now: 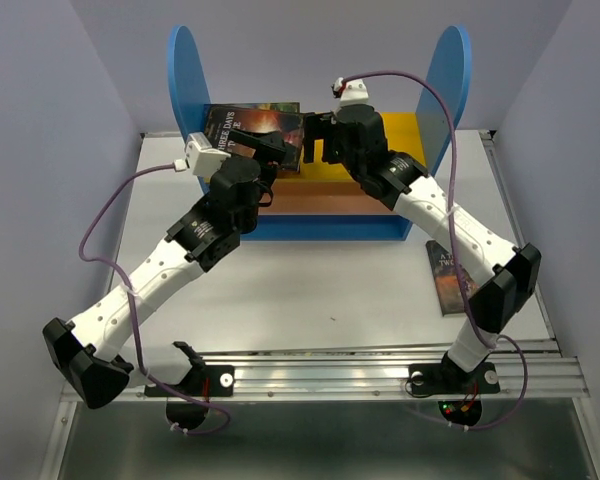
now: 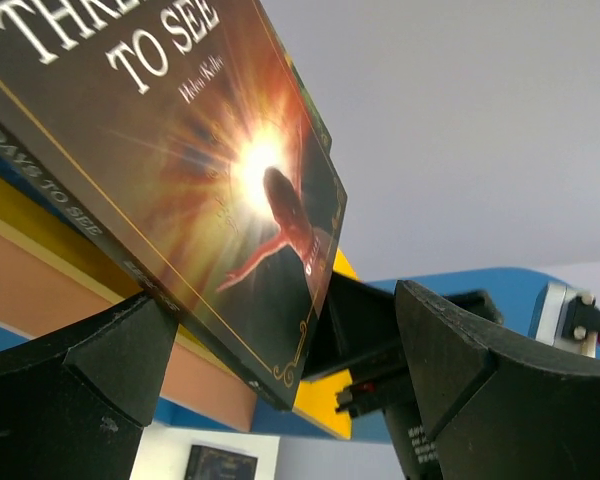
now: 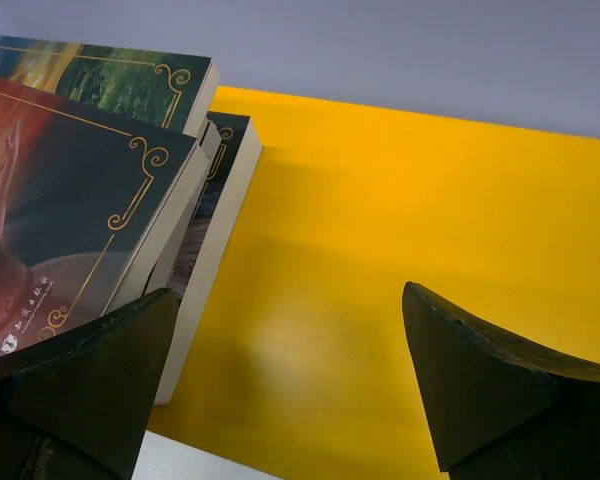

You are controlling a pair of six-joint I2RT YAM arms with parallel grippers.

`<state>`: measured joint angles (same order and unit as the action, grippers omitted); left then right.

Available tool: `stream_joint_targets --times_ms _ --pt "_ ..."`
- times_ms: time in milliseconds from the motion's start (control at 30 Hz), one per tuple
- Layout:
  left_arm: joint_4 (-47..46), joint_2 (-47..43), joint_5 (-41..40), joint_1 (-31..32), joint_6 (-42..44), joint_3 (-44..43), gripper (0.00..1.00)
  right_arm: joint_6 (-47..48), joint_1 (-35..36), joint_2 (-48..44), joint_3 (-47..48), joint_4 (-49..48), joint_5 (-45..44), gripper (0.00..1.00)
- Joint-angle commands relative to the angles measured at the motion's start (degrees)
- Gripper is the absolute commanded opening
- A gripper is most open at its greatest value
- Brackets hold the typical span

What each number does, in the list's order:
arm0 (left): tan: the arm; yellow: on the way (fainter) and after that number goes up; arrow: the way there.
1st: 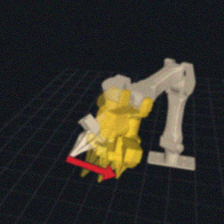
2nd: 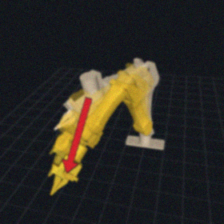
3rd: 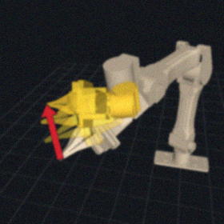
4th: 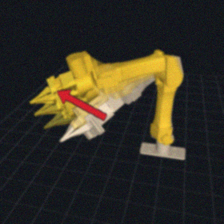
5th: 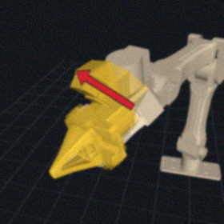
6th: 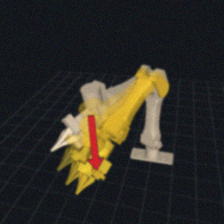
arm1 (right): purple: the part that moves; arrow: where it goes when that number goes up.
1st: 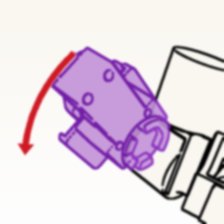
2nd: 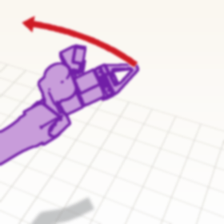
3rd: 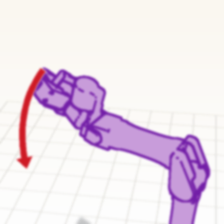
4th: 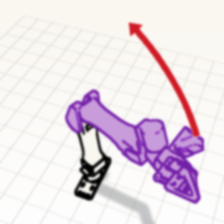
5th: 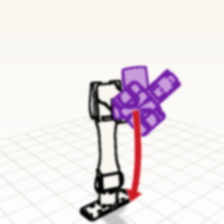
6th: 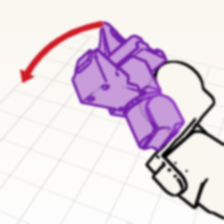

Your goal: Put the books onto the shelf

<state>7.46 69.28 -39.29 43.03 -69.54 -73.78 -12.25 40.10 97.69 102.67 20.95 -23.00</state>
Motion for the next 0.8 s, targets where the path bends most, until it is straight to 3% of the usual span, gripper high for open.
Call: stream_joint_targets --times_ms 0,567,767 --pt "-4.47 0.59 4.12 0.04 4.49 -1.10 0.99 2.75 -0.81 2.05 6.38 -1.97 0.86 1.00" --pt "-9.13 1.30 13.00 0.04 14.51 -3.39 0.99 5.48 -0.81 11.20 16.94 -1.97 -2.48 1.00" --pt "-7.55 -0.98 16.35 0.04 18.55 -2.60 0.99 5.75 -0.81 11.21 16.77 -2.05 -6.52 1.00"
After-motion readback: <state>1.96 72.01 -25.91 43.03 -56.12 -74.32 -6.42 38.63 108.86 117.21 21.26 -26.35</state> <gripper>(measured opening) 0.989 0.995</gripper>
